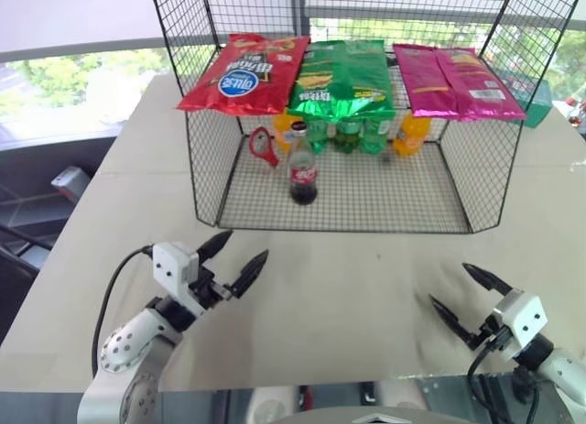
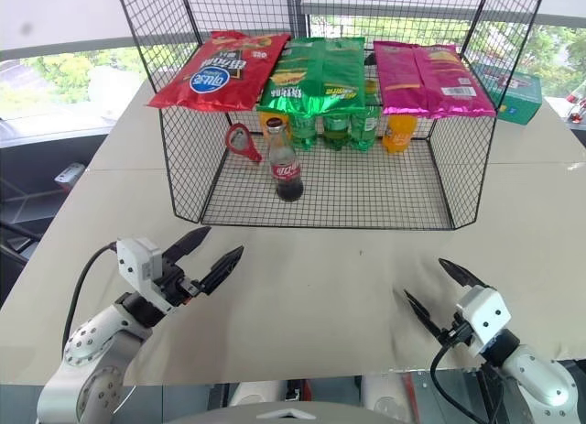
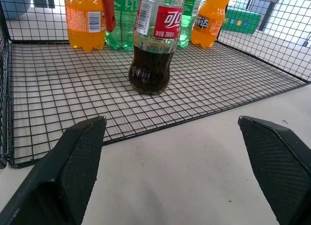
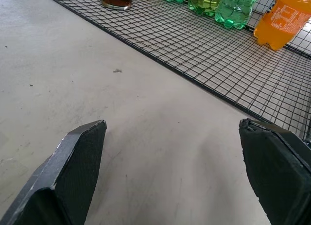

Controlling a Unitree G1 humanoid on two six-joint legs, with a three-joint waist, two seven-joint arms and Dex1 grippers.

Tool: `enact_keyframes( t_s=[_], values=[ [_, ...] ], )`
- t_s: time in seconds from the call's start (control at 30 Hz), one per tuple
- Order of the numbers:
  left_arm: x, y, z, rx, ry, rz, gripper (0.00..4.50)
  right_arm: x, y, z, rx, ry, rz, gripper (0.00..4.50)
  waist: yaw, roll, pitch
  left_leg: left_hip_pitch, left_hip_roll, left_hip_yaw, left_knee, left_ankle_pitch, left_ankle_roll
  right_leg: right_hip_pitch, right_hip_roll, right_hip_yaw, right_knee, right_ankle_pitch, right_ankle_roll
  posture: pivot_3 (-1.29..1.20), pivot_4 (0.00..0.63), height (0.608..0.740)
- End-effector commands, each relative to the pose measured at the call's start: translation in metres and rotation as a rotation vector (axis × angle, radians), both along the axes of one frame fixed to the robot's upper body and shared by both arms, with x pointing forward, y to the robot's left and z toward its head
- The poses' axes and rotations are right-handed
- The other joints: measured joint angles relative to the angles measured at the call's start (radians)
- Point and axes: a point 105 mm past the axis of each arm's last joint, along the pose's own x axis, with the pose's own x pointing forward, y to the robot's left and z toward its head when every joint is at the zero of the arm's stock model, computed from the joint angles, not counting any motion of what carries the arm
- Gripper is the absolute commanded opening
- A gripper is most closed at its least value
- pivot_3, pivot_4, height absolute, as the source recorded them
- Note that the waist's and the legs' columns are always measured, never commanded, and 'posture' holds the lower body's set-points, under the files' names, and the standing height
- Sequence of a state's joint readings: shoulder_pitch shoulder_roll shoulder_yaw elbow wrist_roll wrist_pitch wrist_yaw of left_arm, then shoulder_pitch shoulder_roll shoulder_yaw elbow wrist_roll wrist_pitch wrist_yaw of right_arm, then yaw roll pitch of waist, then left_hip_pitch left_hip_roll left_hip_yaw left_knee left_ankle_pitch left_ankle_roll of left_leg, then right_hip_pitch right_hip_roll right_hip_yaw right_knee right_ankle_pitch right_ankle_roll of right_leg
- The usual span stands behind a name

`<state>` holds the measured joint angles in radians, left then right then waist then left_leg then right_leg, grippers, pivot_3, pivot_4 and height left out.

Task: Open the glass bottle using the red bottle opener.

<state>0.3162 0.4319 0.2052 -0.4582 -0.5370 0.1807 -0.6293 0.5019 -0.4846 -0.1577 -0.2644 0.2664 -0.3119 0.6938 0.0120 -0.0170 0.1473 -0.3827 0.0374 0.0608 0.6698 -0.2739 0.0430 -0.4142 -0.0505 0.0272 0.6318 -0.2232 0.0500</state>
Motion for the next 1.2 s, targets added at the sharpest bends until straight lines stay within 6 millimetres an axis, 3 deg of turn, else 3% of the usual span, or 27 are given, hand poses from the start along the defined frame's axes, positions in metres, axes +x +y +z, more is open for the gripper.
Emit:
enact_keyframes(
  t_s=[0.03, 0.13, 0.33, 0.47, 0.83, 1.2],
  values=[
    [0.003, 0.0, 0.011, -0.01, -0.057, 0.005, 4.5, 0.005, 0.016, 0.025, 0.043, -0.098, 0.075, 4.38, 0.0, 0.0, 0.0, 0.0, 0.0, 0.0, 0.0, 0.0, 0.0, 0.0, 0.0, 0.0, 0.0, 0.0, 0.0, 0.0, 0.15, 0.74],
    [0.016, -0.007, 0.026, -0.042, -0.102, 0.006, 4.5, 0.013, 0.053, 0.06, 0.115, -0.204, 0.238, 4.38, -0.004, 0.0, 0.002, 0.0, 0.0, 0.0, 0.0, 0.0, 0.0, 0.0, 0.0, 0.0, 0.0, 0.0, 0.0, 0.0, 0.15, 0.74],
    [0.04, -0.008, 0.041, -0.059, -0.12, 0.079, 4.5, 0.009, 0.08, 0.092, 0.17, -0.263, 0.378, 4.38, 0.005, -0.001, 0.0, 0.0, 0.0, -0.002, 0.0, 0.0, 0.0, 0.0, 0.002, -0.002, 0.002, 0.002, -0.004, 0.0, 0.15, 0.74],
    [0.059, -0.004, 0.05, -0.052, -0.127, 0.158, 4.5, 0.008, 0.088, 0.103, 0.168, -0.283, 0.424, 4.38, 0.003, -0.001, 0.0, -0.003, 0.0, -0.003, 0.0, 0.0, 0.0, 0.0, 0.002, -0.003, -0.002, 0.003, -0.004, 0.0, 0.15, 0.74],
    [0.098, -0.002, 0.069, -0.012, -0.175, 0.266, 4.5, 0.009, 0.085, 0.101, 0.157, -0.302, 0.387, 4.38, 0.002, -0.002, 0.0, -0.002, -0.001, -0.003, 0.0, 0.0, 0.0, 0.001, 0.002, -0.004, -0.002, 0.003, -0.004, 0.0, 0.15, 0.74],
    [0.116, -0.011, 0.083, 0.002, -0.22, 0.261, 4.5, 0.01, 0.084, 0.1, 0.154, -0.315, 0.357, 4.38, 0.002, -0.002, 0.0, -0.002, -0.002, -0.004, 0.0, 0.0, 0.0, 0.001, 0.003, -0.004, -0.002, 0.003, -0.003, 0.0, 0.15, 0.74]
  ],
)
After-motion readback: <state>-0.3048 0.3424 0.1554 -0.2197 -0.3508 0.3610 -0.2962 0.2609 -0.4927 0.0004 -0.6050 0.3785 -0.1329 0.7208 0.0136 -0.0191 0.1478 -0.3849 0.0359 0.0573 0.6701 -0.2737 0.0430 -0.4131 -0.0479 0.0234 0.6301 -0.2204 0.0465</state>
